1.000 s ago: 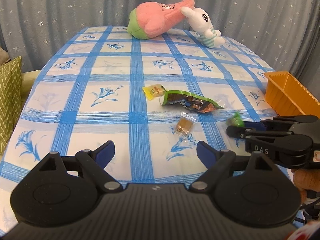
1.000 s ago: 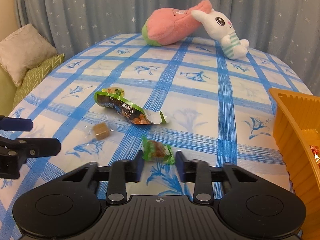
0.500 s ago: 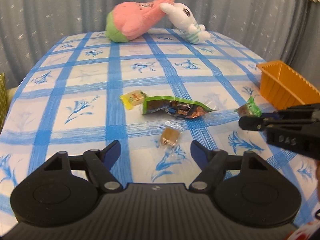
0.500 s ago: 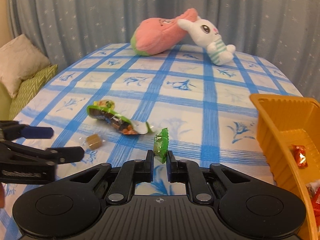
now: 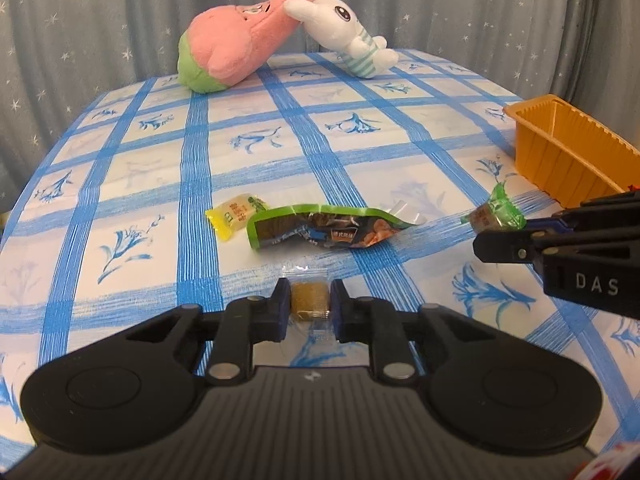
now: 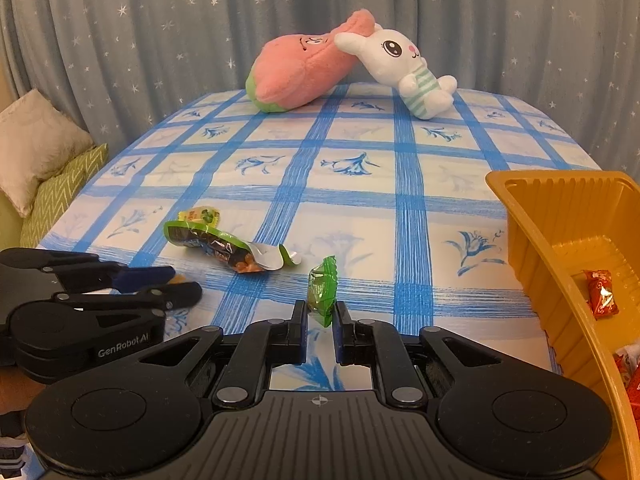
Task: Organize snacks
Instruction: 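Grasp the green-wrapped candy with the right gripper while the left grasps the clear brown candy, then carry both candies over the orange tray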
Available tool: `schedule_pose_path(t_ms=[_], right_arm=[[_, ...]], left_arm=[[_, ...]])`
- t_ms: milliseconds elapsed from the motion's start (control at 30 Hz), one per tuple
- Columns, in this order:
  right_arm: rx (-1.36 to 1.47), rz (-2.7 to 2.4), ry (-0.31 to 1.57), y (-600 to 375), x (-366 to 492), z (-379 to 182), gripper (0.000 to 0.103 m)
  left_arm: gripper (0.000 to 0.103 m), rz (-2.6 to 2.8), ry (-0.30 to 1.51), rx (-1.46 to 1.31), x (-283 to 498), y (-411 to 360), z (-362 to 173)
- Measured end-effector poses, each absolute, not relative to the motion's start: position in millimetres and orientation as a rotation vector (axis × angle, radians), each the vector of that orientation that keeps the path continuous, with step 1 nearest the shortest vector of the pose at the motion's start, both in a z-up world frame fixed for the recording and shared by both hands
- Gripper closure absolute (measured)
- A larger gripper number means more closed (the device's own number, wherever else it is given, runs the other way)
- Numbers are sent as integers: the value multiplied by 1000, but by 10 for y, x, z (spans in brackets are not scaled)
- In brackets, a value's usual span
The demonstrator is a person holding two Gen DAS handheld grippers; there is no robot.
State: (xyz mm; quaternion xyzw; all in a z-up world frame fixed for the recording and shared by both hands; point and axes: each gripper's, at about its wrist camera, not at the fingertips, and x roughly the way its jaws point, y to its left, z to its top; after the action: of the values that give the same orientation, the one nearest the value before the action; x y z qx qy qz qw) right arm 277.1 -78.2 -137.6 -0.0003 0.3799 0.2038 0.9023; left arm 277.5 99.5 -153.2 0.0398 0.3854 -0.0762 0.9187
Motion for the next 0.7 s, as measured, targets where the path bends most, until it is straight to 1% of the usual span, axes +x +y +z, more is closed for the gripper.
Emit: schedule_pose_path(t_ms=[333,700], right_arm=[[-11,437,770,-794,2649,-1227,91],[28,397,762,-1161,2195,-851,90]], left_arm=[[85,-75,802,20,2509,939,-1207],[85,-55,732,-55,2006,664,-643]])
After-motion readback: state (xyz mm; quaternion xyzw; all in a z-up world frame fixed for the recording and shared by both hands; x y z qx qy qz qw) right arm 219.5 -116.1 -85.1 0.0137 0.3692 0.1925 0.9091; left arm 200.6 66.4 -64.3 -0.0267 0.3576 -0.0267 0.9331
